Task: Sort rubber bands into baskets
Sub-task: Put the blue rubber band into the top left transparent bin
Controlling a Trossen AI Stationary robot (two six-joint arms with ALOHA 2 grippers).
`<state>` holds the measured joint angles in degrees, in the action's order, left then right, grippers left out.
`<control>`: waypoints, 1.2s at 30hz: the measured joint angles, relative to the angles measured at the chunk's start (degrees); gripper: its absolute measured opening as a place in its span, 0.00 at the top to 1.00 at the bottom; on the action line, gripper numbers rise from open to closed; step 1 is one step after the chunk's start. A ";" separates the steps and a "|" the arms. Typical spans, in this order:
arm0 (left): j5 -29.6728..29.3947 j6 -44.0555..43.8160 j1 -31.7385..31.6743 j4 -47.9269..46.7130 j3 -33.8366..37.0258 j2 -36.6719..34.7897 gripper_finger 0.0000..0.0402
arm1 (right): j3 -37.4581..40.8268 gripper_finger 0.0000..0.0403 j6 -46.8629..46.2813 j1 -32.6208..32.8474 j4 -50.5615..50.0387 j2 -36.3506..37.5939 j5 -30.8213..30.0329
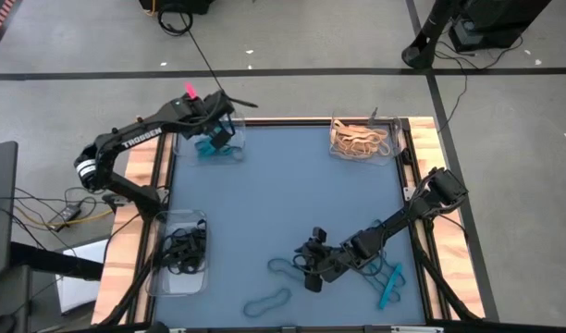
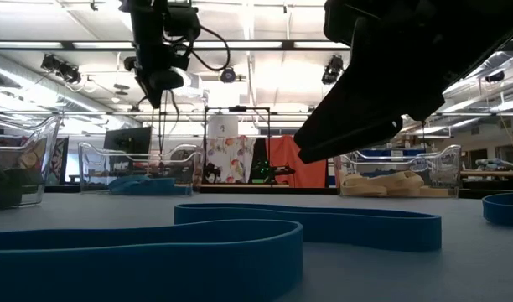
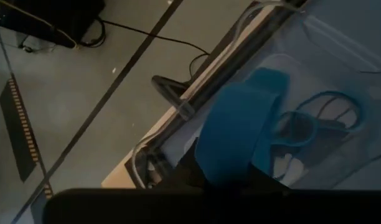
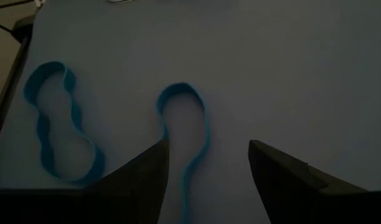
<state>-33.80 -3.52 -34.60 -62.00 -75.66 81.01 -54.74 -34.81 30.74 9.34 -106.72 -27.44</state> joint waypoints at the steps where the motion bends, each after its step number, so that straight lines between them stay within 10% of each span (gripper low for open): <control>1: -0.02 0.26 -0.42 0.00 0.00 0.00 0.96 | 0.00 0.43 -0.02 0.00 0.00 0.00 0.00; 19: 0.08 -3.33 -4.00 -0.80 0.00 0.00 0.47 | 0.00 0.43 0.32 0.04 -0.07 0.00 5.08; 36: 7.23 -4.75 18.30 1.56 0.17 -0.31 0.50 | 0.00 0.51 -1.00 1.50 -5.31 -0.04 4.04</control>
<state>-26.57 -8.27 -16.30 -60.44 -75.49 80.71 -54.74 -35.81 32.25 4.03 -106.76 -23.40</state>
